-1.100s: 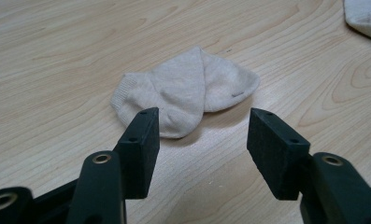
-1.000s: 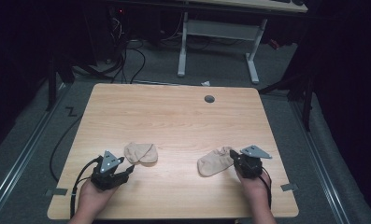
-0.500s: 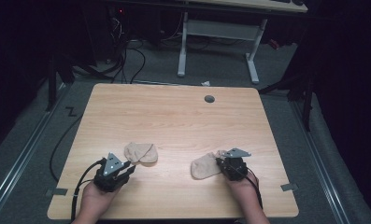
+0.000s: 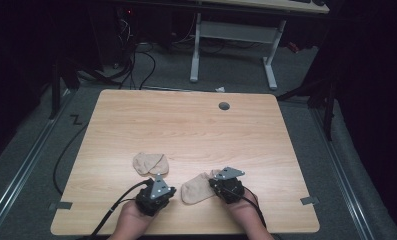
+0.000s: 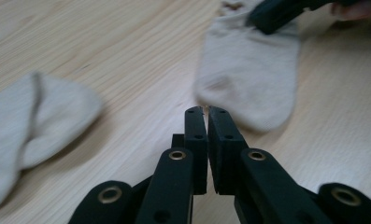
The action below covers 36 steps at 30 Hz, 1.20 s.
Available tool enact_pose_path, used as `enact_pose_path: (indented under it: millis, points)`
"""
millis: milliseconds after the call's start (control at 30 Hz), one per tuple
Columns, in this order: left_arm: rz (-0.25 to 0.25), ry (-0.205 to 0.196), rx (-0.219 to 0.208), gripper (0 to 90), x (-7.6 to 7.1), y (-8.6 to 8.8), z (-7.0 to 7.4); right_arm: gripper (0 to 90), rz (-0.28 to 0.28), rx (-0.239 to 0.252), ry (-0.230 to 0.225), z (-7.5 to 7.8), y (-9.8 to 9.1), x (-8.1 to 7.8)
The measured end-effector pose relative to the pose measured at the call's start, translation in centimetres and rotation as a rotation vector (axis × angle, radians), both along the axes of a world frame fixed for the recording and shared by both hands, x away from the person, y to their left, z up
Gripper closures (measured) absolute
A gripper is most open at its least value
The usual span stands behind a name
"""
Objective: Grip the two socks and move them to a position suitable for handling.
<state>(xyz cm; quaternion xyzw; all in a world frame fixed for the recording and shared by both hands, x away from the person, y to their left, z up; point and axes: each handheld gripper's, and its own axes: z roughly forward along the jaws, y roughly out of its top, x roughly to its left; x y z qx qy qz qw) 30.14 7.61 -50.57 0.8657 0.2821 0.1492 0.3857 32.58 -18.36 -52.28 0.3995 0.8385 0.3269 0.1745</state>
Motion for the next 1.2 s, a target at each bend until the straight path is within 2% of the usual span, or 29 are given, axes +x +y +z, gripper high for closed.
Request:
enact_pose_path:
  millis: [33,67,133,167,200,300,367,433,567,667,700,833,867,933,1033,1100,1200]
  points:
    - [-0.013,0.007,-0.006,86.5,0.0,-0.7,-0.1,89.9,0.000,0.000,0.000,0.0,0.0,0.0]
    - [-0.025,0.017,-0.019,86.4,0.0,-1.8,-0.4,90.0,-0.011,0.002,-0.023,0.4,-0.2,-0.2]
    - [-0.042,0.032,-0.006,86.4,0.1,-2.9,-0.9,90.0,-0.046,0.014,-0.064,1.3,-1.0,-0.3]
    - [-0.042,0.032,-0.006,86.4,0.1,-2.9,-0.9,90.0,-0.046,0.014,-0.064,1.3,-1.0,-0.3]
    - [-0.051,0.033,0.009,86.3,0.2,-3.4,-1.2,90.0,-0.094,0.020,-0.095,1.9,-2.3,0.0]
    - [-0.049,0.035,0.011,86.0,0.4,-3.7,-1.6,90.0,-0.124,0.001,-0.095,1.7,-2.9,0.6]
    - [-0.045,0.038,0.021,86.0,0.7,-3.8,-1.8,90.0,-0.133,-0.029,-0.063,0.7,-3.2,1.4]
    - [-0.039,0.041,0.024,86.1,0.9,-3.6,-1.9,90.0,-0.134,-0.038,-0.056,0.6,-3.2,1.6]
    - [-0.030,0.048,0.027,86.1,1.1,-3.1,-1.9,90.0,-0.125,-0.047,-0.042,0.0,-3.0,1.9]
    - [-0.020,0.070,0.016,86.1,1.2,-2.3,-1.9,90.0,-0.110,-0.047,-0.042,-0.1,-2.7,1.5]
    - [-0.018,0.084,0.017,85.9,1.3,-1.7,-1.8,90.0,-0.089,-0.042,-0.039,-0.1,-2.4,1.0]
    - [-0.008,0.095,0.029,85.7,1.2,-0.6,-1.7,90.0,-0.046,-0.038,-0.037,-0.1,-1.6,0.3]
    - [0.001,0.098,0.042,85.6,1.2,0.1,-1.6,90.0,-0.020,-0.036,-0.035,-0.1,-1.0,-0.2]
    - [0.003,0.098,0.051,85.6,1.2,0.3,-1.5,90.0,-0.016,-0.039,-0.033,0.0,-0.8,-0.3]
    - [-0.010,0.104,0.090,84.8,1.1,1.1,-1.2,90.0,0.008,-0.035,-0.027,0.0,-0.1,-0.7]
    - [-0.020,0.091,0.119,84.5,0.8,1.7,-1.1,90.0,0.025,-0.024,-0.021,0.0,0.4,-1.0]
    - [-0.022,0.081,0.126,84.5,0.7,2.3,-1.2,90.0,0.038,-0.024,-0.021,0.0,0.8,-1.2]
